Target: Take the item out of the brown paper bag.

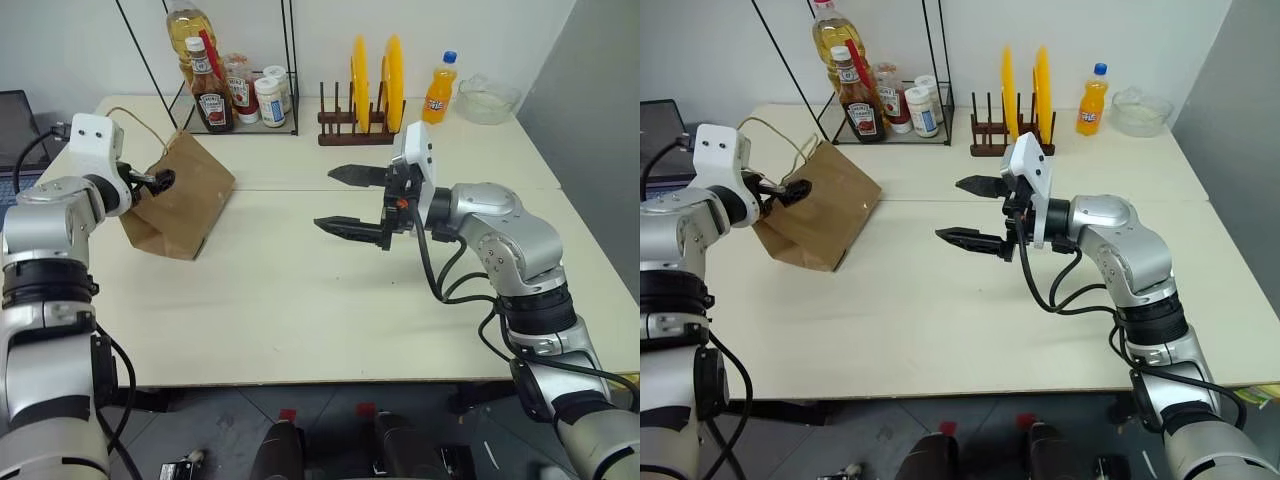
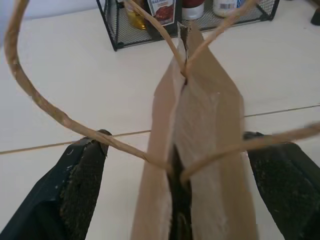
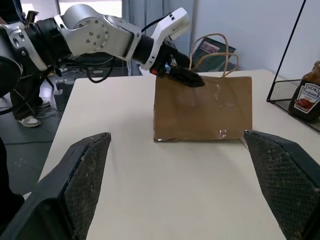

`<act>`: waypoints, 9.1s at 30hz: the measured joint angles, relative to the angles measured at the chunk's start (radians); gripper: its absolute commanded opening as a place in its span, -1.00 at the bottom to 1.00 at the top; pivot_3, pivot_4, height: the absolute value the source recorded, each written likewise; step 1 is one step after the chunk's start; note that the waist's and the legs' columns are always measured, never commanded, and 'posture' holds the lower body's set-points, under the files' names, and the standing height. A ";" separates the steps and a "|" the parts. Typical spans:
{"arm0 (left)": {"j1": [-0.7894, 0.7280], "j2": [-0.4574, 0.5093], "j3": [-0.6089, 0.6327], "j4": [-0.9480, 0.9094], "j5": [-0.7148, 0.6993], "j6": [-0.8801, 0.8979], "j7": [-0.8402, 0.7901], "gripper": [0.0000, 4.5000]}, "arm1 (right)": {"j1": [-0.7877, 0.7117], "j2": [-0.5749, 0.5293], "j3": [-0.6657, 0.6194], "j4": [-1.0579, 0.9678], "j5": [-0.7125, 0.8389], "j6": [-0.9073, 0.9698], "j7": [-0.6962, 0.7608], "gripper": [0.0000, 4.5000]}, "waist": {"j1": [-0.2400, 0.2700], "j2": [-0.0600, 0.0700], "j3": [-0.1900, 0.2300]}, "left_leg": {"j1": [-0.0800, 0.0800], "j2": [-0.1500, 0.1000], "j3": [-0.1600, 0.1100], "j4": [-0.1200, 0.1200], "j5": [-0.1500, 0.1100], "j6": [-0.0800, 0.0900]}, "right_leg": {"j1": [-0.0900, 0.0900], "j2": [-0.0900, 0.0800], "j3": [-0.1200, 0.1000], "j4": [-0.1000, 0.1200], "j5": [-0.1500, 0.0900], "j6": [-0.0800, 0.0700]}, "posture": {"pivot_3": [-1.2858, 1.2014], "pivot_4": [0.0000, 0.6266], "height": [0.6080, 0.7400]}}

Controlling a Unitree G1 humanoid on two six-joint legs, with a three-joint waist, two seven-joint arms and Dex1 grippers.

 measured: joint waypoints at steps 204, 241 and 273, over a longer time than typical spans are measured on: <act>0.976 -0.064 -0.209 -1.126 -0.387 0.126 -0.485 0.93 | 0.396 -0.154 0.201 0.080 -0.248 -0.723 0.236 0.23 | 0.000 -0.002 0.004 | 0.009 0.002 0.001 0.000 0.001 -0.001 | 0.005 0.001 0.006 0.006 -0.003 -0.004 | 0.03 -0.52 1.00; 0.960 -0.064 -0.207 -1.127 -0.404 0.151 -0.475 0.93 | 0.398 -0.151 0.207 0.070 -0.259 -0.680 0.264 0.38 | 0.000 -0.002 0.004 | 0.009 0.002 0.001 0.000 0.001 -0.001 | 0.005 0.001 0.006 0.006 -0.003 -0.004 | 0.03 -0.52 1.00; 0.974 -0.047 -0.159 -1.126 -0.407 0.128 -0.475 0.93 | 0.424 -0.170 0.194 0.062 -0.246 -0.697 0.302 0.31 | 0.000 -0.002 0.004 | 0.009 0.002 0.000 0.000 0.001 -0.001 | 0.005 0.001 0.006 0.006 -0.003 -0.004 | 0.03 -0.52 1.00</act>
